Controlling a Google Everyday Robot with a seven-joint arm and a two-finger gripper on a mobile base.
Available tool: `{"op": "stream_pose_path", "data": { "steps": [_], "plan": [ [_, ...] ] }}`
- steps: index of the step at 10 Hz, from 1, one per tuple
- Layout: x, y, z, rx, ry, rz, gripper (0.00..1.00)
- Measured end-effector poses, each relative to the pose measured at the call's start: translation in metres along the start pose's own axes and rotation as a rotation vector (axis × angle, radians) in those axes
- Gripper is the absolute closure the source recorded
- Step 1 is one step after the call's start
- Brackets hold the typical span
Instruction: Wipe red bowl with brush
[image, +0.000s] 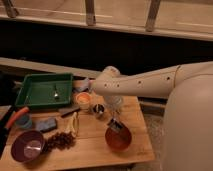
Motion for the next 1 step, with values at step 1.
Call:
{"op": "stream_pose_path", "data": {
  "steps": [1],
  "plan": [
    [0.0000,0.0000,0.0000,-0.002,0.002,0.002,1.00]
  ]
}}
